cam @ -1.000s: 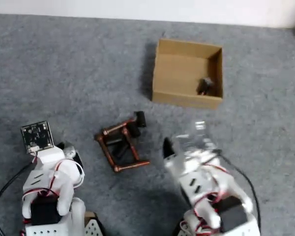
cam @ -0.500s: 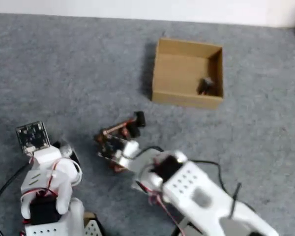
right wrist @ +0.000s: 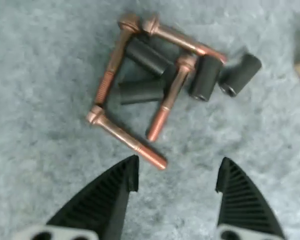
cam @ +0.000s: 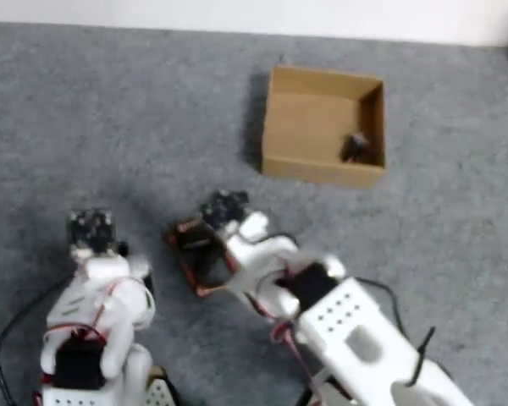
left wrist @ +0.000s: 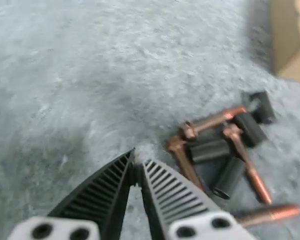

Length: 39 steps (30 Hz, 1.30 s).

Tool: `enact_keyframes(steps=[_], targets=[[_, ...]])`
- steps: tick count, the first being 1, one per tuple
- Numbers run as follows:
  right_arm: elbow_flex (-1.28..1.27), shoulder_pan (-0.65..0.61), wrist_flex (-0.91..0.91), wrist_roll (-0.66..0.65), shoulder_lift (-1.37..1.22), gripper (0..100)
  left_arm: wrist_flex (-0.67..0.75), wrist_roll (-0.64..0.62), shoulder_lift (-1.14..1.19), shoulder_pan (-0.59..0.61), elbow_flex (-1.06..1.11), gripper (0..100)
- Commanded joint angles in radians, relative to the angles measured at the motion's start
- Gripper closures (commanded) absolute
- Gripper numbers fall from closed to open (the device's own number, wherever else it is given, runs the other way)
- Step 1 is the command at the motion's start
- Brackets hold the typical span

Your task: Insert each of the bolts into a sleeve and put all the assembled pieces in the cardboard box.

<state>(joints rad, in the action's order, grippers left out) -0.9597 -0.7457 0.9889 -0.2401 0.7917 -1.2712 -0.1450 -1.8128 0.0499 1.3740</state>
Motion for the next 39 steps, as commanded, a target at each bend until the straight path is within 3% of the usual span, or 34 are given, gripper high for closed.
enact_keyframes(steps=[1, 4, 9, 13, 15, 20, 24, 30, 35, 39], targets=[[-0.005, 0.104, -0.022, 0.037, 0.054, 76.8, -0.020, 0.028, 0.051, -0.073, -0.097, 99], [-0.016, 0.185, -0.028, 0.068, 0.076, 76.8, -0.009, 0.035, 0.222, -0.085, -0.150, 99], [-0.065, 0.180, -0.076, 0.071, 0.107, 76.8, 0.104, 0.044, 0.619, -0.093, -0.306, 99], [-0.096, 0.189, -0.093, 0.069, 0.119, 76.8, 0.123, 0.169, 0.915, -0.142, -0.432, 99], [-0.096, 0.188, -0.093, 0.071, 0.119, 76.8, 0.123, 0.118, 1.041, -0.147, -0.501, 99], [-0.099, 0.188, -0.096, 0.071, 0.119, 76.8, 0.040, -0.173, 1.308, -0.134, -0.664, 99], [-0.104, 0.188, -0.111, 0.071, 0.111, 76.8, 0.025, -0.190, 1.480, -0.174, -0.719, 99], [-0.162, 0.150, -0.174, 0.066, 0.110, 76.8, 0.029, -0.195, 1.521, -0.160, -0.720, 99], [-0.156, 0.094, -0.191, 0.072, 0.105, 76.8, 0.031, -0.278, 1.412, -0.044, -0.708, 99], [-0.122, 0.093, -0.303, 0.153, -0.013, 76.8, 0.072, -0.288, 1.336, 0.022, -0.642, 99]])
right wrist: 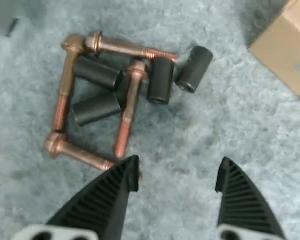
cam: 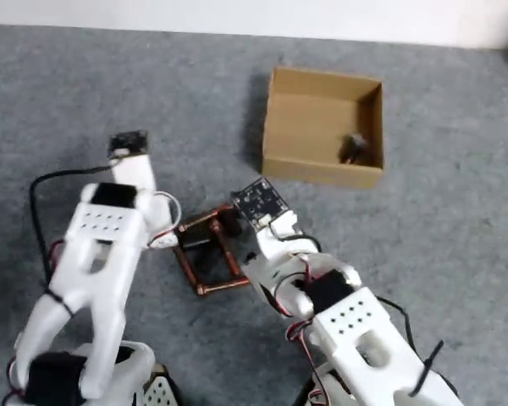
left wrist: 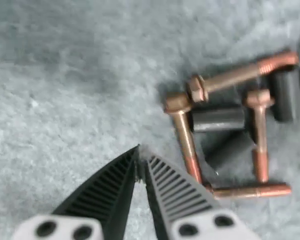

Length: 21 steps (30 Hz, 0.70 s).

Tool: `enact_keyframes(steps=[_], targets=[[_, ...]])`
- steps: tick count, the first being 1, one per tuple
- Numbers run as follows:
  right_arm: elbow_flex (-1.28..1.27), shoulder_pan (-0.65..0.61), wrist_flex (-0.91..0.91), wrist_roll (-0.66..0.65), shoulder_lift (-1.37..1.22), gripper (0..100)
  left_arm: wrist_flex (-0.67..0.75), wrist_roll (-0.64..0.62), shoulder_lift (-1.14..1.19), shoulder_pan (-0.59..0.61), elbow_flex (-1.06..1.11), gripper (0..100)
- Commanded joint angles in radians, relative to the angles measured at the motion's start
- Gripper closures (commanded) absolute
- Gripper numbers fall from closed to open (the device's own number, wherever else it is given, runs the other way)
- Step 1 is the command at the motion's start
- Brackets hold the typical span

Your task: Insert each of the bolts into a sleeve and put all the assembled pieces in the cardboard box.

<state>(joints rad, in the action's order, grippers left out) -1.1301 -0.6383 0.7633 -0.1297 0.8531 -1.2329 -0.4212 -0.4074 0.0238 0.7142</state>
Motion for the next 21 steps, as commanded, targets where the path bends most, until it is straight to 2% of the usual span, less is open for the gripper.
enact_keyframes(steps=[1, 4, 7, 9, 12, 21], targets=[[0.077, -0.024, -0.084, 0.046, -0.133, 76.8, 0.061, -0.012, -0.082, 0.061, 0.041, 99], [0.206, -0.065, -0.082, 0.052, -0.340, 76.8, 0.126, -0.014, -0.120, 0.111, 0.094, 99], [0.326, -0.093, -0.087, 0.061, -0.524, 76.8, 0.127, -0.014, -0.159, 0.154, 0.117, 99], [0.420, -0.104, -0.090, 0.120, -0.616, 76.8, 0.132, -0.014, -0.177, 0.170, 0.133, 99], [0.527, -0.105, -0.131, 0.167, -0.708, 76.8, 0.133, -0.012, -0.188, 0.173, 0.137, 99], [0.714, -0.068, -0.194, 0.172, -0.920, 76.8, 0.130, -0.012, -0.186, 0.173, 0.137, 99]])
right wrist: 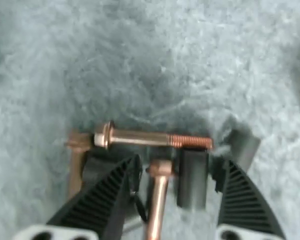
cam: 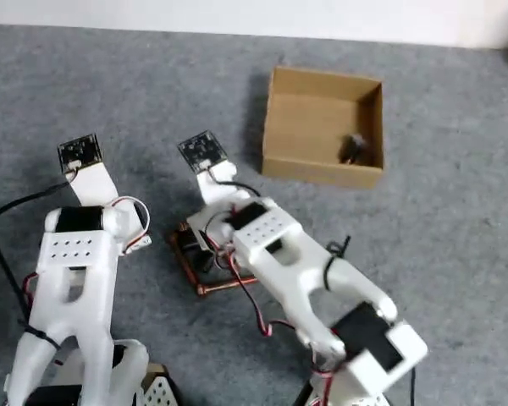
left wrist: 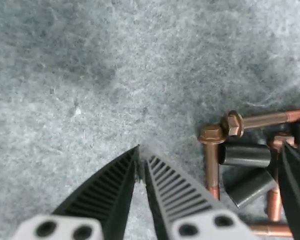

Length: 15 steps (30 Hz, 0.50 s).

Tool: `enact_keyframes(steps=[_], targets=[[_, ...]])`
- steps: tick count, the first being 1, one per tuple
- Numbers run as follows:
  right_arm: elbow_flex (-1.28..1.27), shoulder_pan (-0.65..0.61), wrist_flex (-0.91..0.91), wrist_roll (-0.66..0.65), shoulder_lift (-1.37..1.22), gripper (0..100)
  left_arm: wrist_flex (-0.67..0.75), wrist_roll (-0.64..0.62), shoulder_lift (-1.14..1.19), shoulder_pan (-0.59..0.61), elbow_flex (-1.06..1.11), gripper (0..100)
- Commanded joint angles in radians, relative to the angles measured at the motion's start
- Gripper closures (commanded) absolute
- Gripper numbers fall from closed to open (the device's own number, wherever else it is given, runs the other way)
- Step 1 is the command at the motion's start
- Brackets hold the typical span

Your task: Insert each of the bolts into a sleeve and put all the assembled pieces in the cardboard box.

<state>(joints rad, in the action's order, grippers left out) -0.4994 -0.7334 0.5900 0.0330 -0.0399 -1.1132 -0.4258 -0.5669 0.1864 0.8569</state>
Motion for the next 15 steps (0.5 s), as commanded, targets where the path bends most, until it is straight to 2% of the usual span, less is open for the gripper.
enact_keyframes(steps=[1, 4, 10, 15], targets=[[0.097, 0.038, -0.021, 0.009, -0.047, 76.8, 0.012, -0.008, -0.027, 0.010, -0.005, 99], [0.113, 0.084, -0.019, 0.020, -0.061, 76.8, 0.014, -0.006, -0.027, 0.010, -0.004, 99], [0.114, 0.171, -0.019, 0.123, -0.064, 76.8, 0.015, -0.006, -0.027, 0.010, -0.004, 99], [0.113, 0.186, -0.019, 0.126, -0.065, 76.8, 0.015, -0.006, -0.027, 0.010, -0.004, 99]])
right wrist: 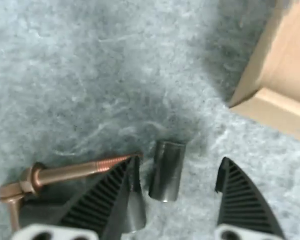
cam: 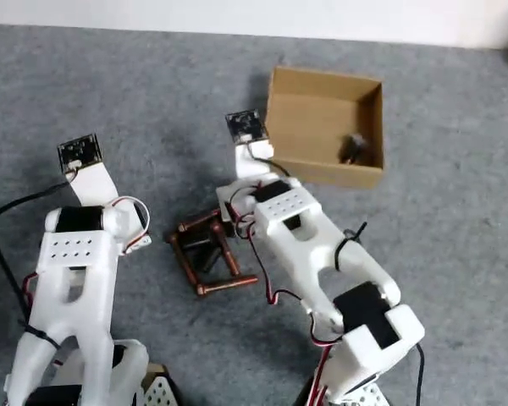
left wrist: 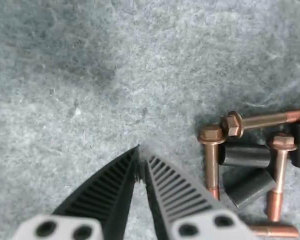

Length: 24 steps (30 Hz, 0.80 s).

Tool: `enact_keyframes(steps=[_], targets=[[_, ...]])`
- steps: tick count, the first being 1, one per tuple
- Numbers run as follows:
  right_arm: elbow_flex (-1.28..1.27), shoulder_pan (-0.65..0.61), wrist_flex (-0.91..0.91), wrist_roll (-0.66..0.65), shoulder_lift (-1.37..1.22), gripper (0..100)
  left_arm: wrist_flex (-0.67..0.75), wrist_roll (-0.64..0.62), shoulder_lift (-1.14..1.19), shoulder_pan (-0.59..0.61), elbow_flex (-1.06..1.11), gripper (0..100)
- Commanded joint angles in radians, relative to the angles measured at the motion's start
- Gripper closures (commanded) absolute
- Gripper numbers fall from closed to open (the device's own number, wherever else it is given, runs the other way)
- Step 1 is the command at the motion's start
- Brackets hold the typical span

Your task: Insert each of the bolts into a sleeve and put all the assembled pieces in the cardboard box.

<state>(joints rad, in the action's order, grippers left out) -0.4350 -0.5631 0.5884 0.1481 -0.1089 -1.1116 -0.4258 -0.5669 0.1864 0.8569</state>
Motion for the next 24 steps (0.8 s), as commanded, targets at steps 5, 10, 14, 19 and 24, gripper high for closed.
enact_keyframes(steps=[5, 10, 14, 19, 24], targets=[[0.045, -0.007, -0.016, 0.012, 0.001, 76.8, 0.014, -0.006, -0.027, 0.010, -0.004, 99], [0.044, -0.012, -0.015, 0.014, -0.002, 76.8, 0.014, -0.006, -0.027, 0.010, -0.004, 99], [0.015, -0.012, -0.015, 0.014, -0.067, 76.8, 0.014, -0.006, -0.027, 0.012, -0.004, 99], [0.042, -0.013, 0.028, 0.014, -0.131, 76.8, 0.012, -0.006, -0.027, 0.012, -0.004, 99], [0.065, -0.012, 0.028, 0.014, -0.154, 77.1, 0.012, -0.006, -0.027, 0.012, -0.004, 99]])
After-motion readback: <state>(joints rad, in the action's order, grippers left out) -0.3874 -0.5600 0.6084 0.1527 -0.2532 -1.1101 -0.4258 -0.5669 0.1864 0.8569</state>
